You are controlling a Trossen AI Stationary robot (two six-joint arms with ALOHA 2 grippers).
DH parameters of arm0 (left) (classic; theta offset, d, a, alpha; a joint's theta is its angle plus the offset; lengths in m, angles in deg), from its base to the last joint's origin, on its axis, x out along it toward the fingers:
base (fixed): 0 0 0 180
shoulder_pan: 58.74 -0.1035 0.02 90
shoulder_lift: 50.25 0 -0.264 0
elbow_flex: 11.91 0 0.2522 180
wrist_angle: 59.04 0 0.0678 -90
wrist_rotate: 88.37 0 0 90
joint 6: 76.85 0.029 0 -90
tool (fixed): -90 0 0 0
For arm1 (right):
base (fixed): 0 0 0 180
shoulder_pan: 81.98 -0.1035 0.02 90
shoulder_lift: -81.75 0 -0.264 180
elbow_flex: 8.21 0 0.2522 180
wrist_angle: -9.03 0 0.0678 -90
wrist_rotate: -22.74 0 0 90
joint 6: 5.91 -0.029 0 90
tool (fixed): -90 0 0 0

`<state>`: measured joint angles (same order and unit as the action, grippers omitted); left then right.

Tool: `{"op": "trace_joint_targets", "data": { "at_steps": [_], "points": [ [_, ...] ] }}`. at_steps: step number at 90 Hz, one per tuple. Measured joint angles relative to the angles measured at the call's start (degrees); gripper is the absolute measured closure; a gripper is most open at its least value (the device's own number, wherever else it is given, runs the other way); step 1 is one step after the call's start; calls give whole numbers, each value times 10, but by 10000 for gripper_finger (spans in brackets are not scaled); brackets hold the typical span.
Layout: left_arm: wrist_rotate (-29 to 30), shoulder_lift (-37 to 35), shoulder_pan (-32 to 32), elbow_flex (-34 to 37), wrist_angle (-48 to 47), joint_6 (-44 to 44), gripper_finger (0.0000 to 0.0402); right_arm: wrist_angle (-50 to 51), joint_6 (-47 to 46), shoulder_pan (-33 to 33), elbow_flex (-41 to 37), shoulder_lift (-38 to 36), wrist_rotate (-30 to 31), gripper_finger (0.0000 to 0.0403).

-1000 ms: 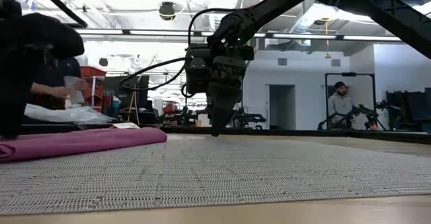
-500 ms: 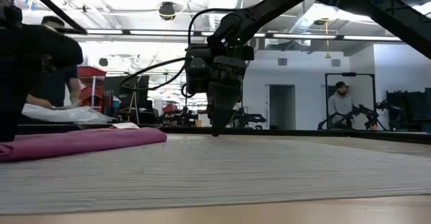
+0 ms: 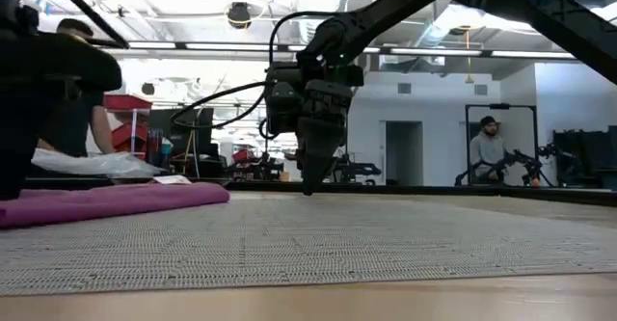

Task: Set table place
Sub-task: Put the pink table napkin on the gray table mat

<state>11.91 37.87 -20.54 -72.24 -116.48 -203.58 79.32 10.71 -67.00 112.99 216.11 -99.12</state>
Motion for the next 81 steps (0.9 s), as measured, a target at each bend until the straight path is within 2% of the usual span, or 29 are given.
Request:
{"op": "trace_joint_targets", "data": {
  "at_steps": [18, 51, 70, 81],
  "points": [
    [-23, 0, -1, 0, -19, -5, 244, 0, 2, 0, 0, 0, 0, 273],
    [-9, 1, -16, -1, 26, 46, 244, 0, 4, 0, 0, 0, 0, 273],
    [-4, 1, -19, -1, -11, 44, 244, 8, 4, 0, 0, 0, 1, 273],
    [-11, 1, -19, -1, -24, 9, 244, 14, 5, 0, 0, 0, 1, 273]
  ]
}}
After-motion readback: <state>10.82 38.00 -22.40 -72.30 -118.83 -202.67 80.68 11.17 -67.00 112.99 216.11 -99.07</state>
